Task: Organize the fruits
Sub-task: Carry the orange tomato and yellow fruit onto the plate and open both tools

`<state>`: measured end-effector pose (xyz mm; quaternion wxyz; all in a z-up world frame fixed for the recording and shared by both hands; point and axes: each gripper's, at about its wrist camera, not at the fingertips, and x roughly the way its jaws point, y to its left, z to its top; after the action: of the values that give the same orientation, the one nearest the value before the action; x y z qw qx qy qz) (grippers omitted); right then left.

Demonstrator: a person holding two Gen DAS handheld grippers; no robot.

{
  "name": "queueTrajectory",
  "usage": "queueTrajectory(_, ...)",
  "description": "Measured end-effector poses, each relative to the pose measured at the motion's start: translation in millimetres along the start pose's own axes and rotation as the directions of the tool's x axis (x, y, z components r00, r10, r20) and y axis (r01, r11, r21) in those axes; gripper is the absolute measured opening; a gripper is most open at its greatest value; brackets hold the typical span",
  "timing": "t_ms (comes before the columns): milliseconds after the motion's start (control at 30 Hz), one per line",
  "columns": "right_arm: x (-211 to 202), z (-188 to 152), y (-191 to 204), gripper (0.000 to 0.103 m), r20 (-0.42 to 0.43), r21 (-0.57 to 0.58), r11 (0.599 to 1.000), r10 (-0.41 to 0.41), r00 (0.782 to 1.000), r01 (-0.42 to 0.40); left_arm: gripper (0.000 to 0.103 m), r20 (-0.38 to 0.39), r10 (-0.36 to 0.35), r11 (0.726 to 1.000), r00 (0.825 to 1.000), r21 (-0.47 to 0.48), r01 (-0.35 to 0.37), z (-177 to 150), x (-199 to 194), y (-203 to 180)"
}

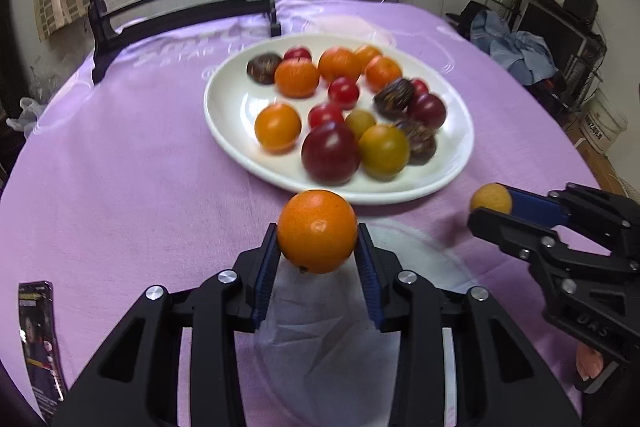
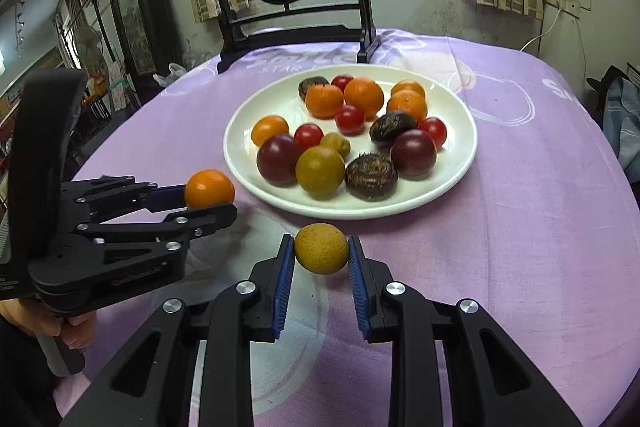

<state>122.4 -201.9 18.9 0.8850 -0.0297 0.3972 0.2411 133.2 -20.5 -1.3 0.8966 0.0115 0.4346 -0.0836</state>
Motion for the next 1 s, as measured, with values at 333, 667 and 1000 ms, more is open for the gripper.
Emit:
queueTrajectory(333, -2, 39, -3, 0.027, 0.062, -0.044, 0.997, -0.057, 0.996, 0.06, 0.037, 0.049, 0.004, 1.0, 0.999, 0.004, -0.005, 47, -13, -3)
queueTrajectory(667, 52, 72, -17, 0.028, 0.026, -0.01, 0.992, -0.123, 0.992, 0.123, 0.037, 0.007, 0.074, 0.996, 0.997, -0.058, -0.074, 97, 40, 1)
queueTrajectory(1000, 43, 60, -32, 0.044, 0.027, 0.042, 0.993, -0.11, 0.994, 0.109, 0.073, 0.046, 0.118, 0.989, 0.992, -0.091, -0.113, 92, 38, -1)
